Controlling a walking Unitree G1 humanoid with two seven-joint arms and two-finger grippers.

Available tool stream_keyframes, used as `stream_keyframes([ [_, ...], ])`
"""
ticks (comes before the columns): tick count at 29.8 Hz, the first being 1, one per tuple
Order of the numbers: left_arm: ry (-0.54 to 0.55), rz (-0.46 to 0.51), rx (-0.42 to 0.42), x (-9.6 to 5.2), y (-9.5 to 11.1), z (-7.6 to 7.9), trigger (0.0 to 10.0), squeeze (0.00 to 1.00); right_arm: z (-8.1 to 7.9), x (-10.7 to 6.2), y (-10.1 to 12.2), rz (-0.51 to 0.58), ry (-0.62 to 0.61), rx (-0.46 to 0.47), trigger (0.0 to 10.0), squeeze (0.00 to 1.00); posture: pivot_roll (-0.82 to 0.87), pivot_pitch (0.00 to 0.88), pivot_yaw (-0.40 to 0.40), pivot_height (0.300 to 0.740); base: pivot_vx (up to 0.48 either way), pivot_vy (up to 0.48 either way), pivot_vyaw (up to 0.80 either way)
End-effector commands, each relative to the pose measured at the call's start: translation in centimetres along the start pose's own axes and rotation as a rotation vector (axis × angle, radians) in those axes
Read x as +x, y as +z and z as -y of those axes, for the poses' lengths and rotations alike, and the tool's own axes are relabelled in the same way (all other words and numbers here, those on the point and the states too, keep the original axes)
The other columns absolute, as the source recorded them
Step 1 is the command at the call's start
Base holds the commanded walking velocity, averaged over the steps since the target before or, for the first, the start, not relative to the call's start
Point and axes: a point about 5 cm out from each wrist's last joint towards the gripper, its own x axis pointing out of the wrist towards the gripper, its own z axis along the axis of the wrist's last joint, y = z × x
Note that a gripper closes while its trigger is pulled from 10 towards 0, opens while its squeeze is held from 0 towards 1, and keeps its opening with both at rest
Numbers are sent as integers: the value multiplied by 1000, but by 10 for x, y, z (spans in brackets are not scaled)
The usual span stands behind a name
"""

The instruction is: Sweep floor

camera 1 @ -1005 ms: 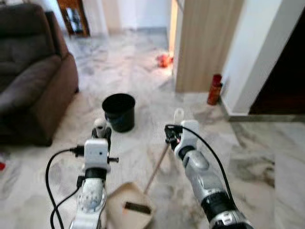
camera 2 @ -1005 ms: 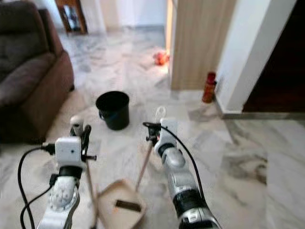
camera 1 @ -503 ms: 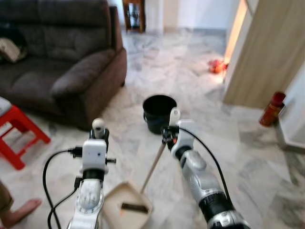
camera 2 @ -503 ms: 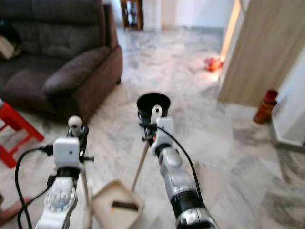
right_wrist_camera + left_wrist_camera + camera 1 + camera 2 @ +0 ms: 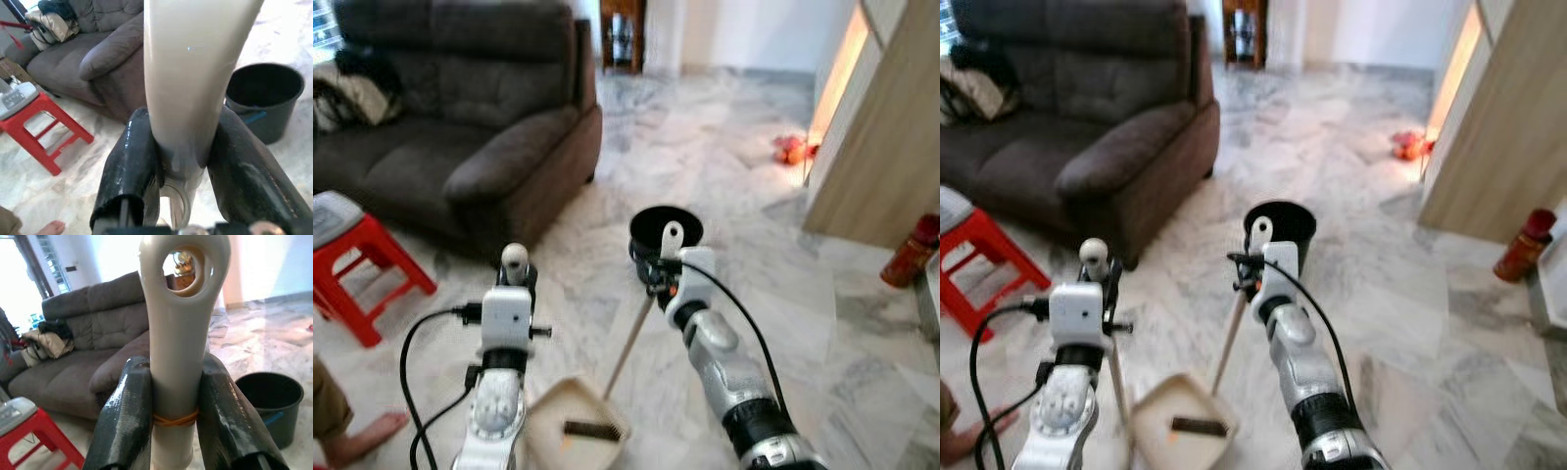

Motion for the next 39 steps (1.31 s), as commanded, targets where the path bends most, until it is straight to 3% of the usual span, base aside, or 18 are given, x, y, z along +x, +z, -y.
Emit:
stream_keyframes([
  [1, -1, 38, -19, 2, 9, 2, 10000, 0, -2, 2, 13, 59, 16, 15, 10000, 0, -169, 0, 76, 740, 292, 0, 0],
  [39, -22, 45, -3, 3, 10, 4, 10000, 0, -4, 3, 17, 99, 23, -5, 10000, 0, -163, 0, 80, 740, 291, 0, 0],
])
